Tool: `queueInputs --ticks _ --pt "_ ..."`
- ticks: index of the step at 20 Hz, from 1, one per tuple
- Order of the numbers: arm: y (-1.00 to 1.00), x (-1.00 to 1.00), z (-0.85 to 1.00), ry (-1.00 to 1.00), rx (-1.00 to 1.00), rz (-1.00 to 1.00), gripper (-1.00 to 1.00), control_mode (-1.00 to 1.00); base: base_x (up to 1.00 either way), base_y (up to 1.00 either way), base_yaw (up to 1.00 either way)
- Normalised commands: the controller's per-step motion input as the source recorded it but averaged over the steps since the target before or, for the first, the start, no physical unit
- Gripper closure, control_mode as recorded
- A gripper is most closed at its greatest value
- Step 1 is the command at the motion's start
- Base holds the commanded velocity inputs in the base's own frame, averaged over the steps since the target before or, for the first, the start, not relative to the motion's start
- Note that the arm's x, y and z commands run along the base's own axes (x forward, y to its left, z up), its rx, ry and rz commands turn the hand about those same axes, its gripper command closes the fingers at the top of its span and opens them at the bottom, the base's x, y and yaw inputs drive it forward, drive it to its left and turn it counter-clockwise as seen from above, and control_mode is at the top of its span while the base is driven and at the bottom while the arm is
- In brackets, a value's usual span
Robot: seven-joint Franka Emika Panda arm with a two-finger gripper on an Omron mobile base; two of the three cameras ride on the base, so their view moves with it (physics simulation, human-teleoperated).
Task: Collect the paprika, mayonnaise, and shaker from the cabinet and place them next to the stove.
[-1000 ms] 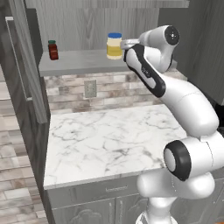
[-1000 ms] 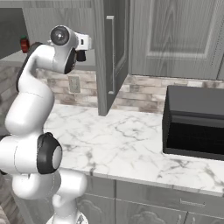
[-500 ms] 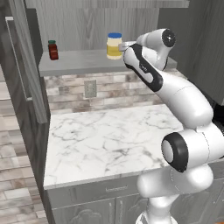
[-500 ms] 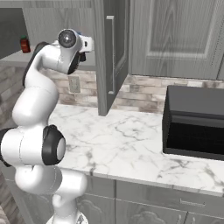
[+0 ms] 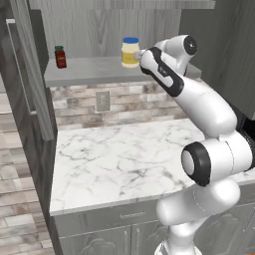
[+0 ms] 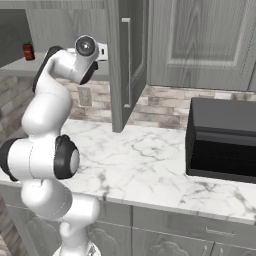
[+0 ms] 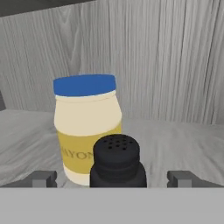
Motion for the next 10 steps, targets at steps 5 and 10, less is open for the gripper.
queueInputs --ticks 5,10 --pt "0.0 0.13 -0.14 0.0 0.0 0.06 1.0 -1.0 0.0 0.0 0.0" --pt "0.0 0.04 -0.11 0.0 0.0 0.07 1.0 -1.0 0.0 0.0 0.0"
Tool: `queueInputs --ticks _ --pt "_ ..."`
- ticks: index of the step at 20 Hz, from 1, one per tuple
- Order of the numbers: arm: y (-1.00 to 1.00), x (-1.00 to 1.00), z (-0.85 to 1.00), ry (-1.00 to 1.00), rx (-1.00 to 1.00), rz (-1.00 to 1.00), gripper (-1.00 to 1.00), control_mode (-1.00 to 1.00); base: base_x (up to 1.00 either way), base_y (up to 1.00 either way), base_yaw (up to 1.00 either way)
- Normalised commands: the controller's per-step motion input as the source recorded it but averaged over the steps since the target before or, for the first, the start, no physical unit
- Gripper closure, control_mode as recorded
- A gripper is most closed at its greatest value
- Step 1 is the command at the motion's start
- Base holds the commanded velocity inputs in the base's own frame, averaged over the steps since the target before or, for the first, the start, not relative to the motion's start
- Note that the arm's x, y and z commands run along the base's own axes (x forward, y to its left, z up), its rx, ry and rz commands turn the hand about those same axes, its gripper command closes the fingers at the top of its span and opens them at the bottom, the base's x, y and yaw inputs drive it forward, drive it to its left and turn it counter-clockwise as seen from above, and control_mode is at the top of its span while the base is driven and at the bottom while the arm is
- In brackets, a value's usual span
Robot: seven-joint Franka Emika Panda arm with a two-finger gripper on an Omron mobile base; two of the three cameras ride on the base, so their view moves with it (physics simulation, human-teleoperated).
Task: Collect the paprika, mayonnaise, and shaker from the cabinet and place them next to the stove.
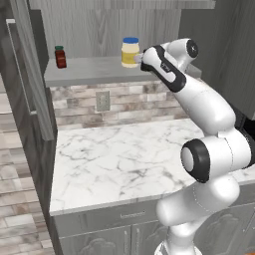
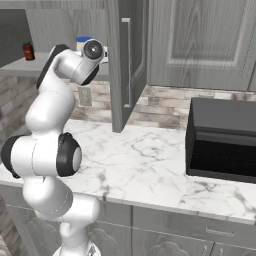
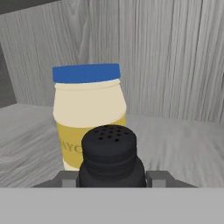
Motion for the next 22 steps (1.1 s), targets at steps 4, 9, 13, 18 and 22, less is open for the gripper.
queueInputs --ticks 4,9,13,18,22 --pt "0.0 0.0 -0.07 0.0 0.0 0.05 1.0 -1.0 0.0 0.0 0.0" --pt "0.0 0.0 -0.07 0.0 0.0 0.0 1.0 -1.0 0.0 0.0 0.0" --pt "0.0 -0.01 -0.12 0.0 0.0 0.0 1.0 -1.0 0.0 0.0 0.0" --pt "0.0 -0.03 -0.14 0.0 0.02 0.0 1.0 -1.0 0.0 0.0 0.0" --pt "0.0 -0.17 -0.14 0.0 0.03 0.0 1.0 -1.0 0.0 0.0 0.0"
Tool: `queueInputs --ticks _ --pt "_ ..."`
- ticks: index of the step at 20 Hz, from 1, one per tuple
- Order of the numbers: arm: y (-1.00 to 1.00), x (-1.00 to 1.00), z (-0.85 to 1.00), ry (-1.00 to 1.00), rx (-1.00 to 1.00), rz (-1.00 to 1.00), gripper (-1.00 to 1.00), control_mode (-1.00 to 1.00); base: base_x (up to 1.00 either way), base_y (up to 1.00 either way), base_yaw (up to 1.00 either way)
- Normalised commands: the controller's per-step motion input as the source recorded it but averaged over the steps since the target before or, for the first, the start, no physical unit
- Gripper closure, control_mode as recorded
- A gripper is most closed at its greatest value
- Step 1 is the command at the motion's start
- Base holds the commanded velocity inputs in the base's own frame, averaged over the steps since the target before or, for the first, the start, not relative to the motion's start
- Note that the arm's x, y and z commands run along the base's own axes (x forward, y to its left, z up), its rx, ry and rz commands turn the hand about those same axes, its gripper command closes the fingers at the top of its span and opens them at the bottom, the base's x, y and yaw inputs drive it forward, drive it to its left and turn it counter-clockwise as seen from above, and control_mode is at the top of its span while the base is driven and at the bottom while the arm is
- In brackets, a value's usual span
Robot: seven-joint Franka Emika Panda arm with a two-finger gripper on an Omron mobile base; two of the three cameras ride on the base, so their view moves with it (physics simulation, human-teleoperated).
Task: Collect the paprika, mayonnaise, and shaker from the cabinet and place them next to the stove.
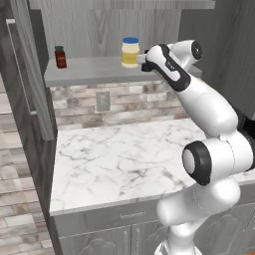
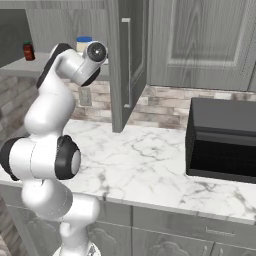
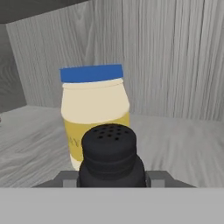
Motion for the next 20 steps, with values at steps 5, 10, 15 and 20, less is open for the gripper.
queueInputs --ticks 5,10,15,20 --pt "0.14 -0.52 -0.17 0.0 0.03 0.0 1.0 -1.0 0.0 0.0 0.0" --pt "0.11 -0.84 -0.01 0.0 0.02 0.0 1.0 -1.0 0.0 0.0 0.0" --pt "0.0 -1.0 -0.06 0.0 0.0 0.0 1.0 -1.0 0.0 0.0 0.0" --pt "0.0 -1.0 -0.17 -0.01 0.0 0.0 1.0 -1.0 0.0 0.0 0.0"
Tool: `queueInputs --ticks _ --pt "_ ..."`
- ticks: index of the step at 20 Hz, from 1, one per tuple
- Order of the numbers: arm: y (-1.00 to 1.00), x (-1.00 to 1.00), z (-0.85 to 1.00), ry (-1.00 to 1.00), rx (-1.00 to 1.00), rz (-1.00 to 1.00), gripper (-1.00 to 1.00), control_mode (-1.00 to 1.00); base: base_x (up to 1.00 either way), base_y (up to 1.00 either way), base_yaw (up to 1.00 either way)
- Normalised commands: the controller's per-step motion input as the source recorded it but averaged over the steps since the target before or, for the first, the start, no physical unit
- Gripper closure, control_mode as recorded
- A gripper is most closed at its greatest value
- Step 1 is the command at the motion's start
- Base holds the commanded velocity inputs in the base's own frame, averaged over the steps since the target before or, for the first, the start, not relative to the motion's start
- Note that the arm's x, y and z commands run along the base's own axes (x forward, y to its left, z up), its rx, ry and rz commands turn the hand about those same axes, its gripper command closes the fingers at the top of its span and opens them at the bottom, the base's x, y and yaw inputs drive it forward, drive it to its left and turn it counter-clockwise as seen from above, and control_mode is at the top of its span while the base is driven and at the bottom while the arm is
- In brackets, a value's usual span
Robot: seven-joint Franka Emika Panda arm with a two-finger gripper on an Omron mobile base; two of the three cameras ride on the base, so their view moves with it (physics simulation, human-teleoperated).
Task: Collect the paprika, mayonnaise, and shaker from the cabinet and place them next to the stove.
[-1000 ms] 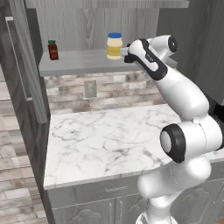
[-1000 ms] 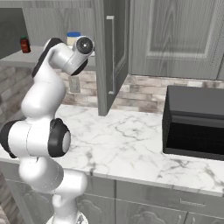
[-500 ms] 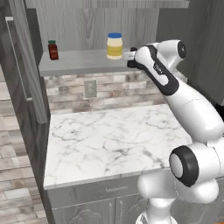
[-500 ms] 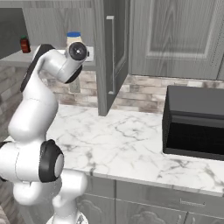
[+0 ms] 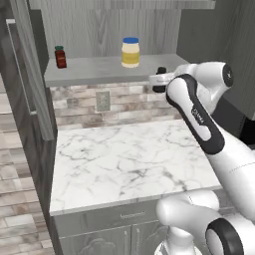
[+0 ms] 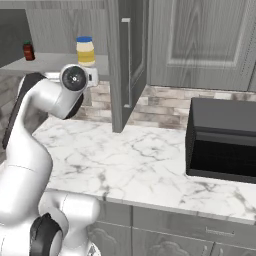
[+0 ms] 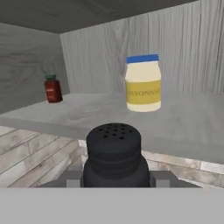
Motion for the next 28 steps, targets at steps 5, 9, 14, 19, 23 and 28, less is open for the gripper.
queueInputs --ticks 5,9,14,19,23,28 --pt "0.01 -1.0 -0.21 0.0 0.0 0.0 1.0 -1.0 0.0 0.0 0.0" --pt "0.08 -1.0 -0.24 0.0 0.0 0.0 1.0 -1.0 0.0 0.0 0.0" --pt "0.13 -0.98 -0.3 0.0 0.0 0.01 1.0 -1.0 0.0 0.0 0.0" --pt "0.18 -0.5 -0.23 0.0 0.0 0.03 1.0 1.0 -0.15 0.01 0.0" --pt "0.0 0.0 0.0 0.0 0.0 0.0 1.0 1.0 -1.0 -0.09 -0.01" --pt "0.0 0.0 0.0 0.0 0.0 0.0 1.0 1.0 -1.0 -0.33 -0.09"
